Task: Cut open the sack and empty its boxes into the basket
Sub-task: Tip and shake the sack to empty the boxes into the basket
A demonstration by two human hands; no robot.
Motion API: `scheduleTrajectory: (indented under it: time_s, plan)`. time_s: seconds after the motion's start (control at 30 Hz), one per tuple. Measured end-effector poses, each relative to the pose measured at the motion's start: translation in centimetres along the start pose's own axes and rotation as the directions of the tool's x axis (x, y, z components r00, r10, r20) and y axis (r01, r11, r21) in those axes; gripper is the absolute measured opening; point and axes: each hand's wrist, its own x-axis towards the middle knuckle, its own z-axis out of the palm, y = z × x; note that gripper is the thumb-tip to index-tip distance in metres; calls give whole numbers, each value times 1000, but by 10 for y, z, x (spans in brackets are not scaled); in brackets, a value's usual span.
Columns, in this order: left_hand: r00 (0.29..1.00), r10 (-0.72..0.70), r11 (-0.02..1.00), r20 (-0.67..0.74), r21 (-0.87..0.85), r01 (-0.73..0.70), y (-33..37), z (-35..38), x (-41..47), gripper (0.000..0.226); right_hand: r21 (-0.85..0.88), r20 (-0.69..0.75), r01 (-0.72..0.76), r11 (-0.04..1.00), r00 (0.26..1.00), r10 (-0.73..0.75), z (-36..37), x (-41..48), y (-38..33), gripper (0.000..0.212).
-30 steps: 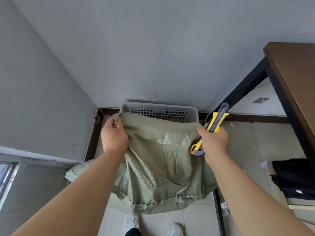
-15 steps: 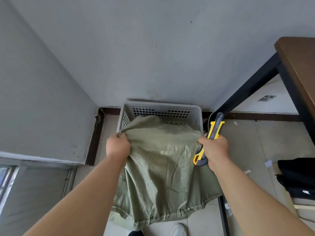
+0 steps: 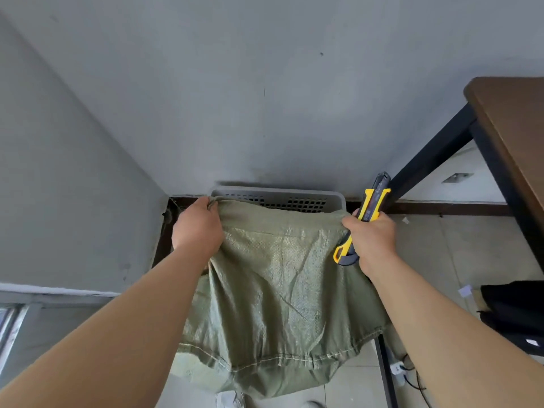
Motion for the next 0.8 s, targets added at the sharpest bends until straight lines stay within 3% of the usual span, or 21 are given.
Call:
scheduleTrajectory:
  time_s: [0.1, 0.17, 0.23, 0.3, 0.37, 0.4, 0.53, 0.6, 0.8]
  plan:
    - [996, -85, 928, 26, -361, 89, 3, 2, 14, 28, -25, 1, 42, 999, 999, -42, 7, 9, -5, 24]
    - [993, -112, 884, 34, -453, 116, 3, 1, 18, 29, -41, -9, 61, 997, 998, -61, 12, 16, -8, 23]
    - [994, -87, 882, 70, -459, 110, 1, 2, 17, 34, -44, -4, 79, 996, 997, -79, 17, 22, -10, 21]
    - [986, -14, 914, 167, -398, 81, 0, 5, 12, 69, -57, 13, 93, 994, 996, -92, 21, 28, -9, 19]
    - [953, 72, 978, 295, -207, -10, -6, 13, 10, 103, -77, 27, 103, 992, 995, -101, 24, 34, -6, 20]
    - [934, 100, 993, 342, -98, -70, -11, 19, 10, 107, -88, 29, 104, 991, 994, -101, 25, 37, -4, 18]
    - [923, 159, 966, 351, 138, -218, -34, 33, 19, 72, -133, 38, 87, 987, 996, -83, 25, 47, 5, 20]
    - [921, 175, 939, 347, 224, -263, -39, 36, 26, 66, -129, 45, 91, 987, 995, -85, 24, 52, 9, 25]
    - [926, 270, 777, 265, 508, -372, -36, 42, 53, 25, -188, 130, 122, 975, 987, -98, 27, 59, 15, 26]
